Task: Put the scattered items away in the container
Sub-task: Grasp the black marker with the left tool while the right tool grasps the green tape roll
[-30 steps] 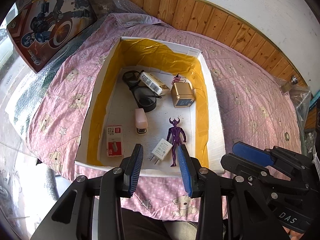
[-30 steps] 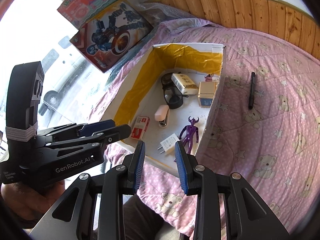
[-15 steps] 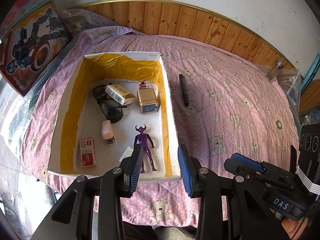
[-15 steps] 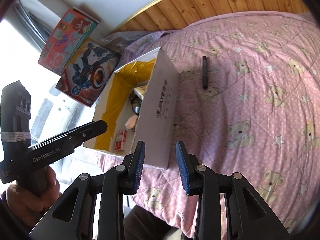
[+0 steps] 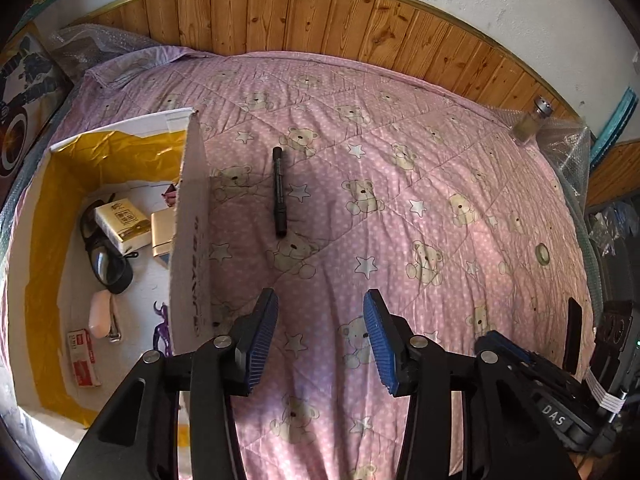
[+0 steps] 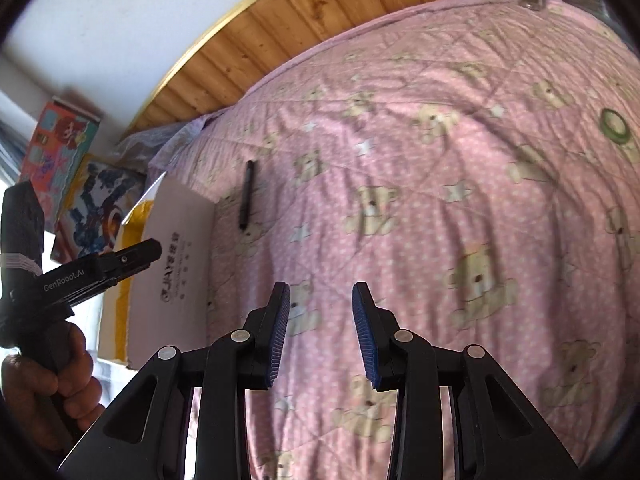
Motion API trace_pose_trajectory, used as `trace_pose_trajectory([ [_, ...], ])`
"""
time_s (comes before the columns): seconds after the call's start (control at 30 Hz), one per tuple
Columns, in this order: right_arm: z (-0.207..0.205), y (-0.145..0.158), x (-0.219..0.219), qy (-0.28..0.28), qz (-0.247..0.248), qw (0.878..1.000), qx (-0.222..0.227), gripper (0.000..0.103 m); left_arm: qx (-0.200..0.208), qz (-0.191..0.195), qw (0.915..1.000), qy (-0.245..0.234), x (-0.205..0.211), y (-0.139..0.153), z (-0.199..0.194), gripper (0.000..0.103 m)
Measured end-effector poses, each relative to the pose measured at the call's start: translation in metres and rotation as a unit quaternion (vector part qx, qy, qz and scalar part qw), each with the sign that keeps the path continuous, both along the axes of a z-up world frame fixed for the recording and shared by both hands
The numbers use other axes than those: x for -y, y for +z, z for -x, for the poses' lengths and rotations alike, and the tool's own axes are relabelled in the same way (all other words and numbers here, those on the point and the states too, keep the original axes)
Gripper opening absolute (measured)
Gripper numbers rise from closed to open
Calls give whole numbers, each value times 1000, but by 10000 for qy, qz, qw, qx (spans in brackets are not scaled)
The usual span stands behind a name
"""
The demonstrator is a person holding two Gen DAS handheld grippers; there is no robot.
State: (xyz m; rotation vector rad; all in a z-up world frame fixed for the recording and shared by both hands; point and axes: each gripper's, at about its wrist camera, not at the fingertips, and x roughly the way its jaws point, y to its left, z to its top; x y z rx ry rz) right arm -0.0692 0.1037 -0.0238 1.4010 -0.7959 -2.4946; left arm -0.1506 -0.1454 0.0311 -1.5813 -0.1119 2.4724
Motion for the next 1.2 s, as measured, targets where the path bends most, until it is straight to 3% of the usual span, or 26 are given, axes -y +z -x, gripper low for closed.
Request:
trace_pose_trajectory([
  [0.1, 1, -4, -52, -549, -94, 9984, 42, 36, 209, -24, 9997, 123, -9, -20, 26, 46],
  [0.17, 2, -1, -92, -980, -243, 9949, 7, 42, 271, -41, 9993, 258, -9, -32, 44, 46],
  [0.3, 9, 0, -169, -1838, -825, 9794, 156, 50, 404, 108, 9977, 539, -3, -57, 79, 46],
  [0.53, 39, -29, -252, -2268, -1599, 9586, 633, 55, 648, 250, 9940, 847, 2, -97, 126, 47],
  [0.73, 58, -48, -273, -2083, -2045, 9531, 801, 55, 750, 502, 9914, 949, 0, -129, 153, 47],
  [0.87, 72, -57, -269, -1746, -1958, 9623, 725, 55, 462, 598, 9932, 880, -3, -130, 160, 46],
  [0.93, 77, -58, -266, -1669, -2068, 9615, 707, 55, 371, 625, 9938, 836, -4, -130, 158, 42],
  [0.97, 79, -61, -266, -1629, -2107, 9609, 762, 52, 290, 686, 9944, 748, -7, -129, 157, 30],
  [1.07, 81, -65, -264, -1516, -2176, 9613, 749, 48, 190, 719, 9958, 533, -12, -128, 153, 14],
  [1.2, 77, -62, -263, -1516, -2213, 9608, 696, 46, 189, 573, 9967, 549, -11, -126, 154, 14],
])
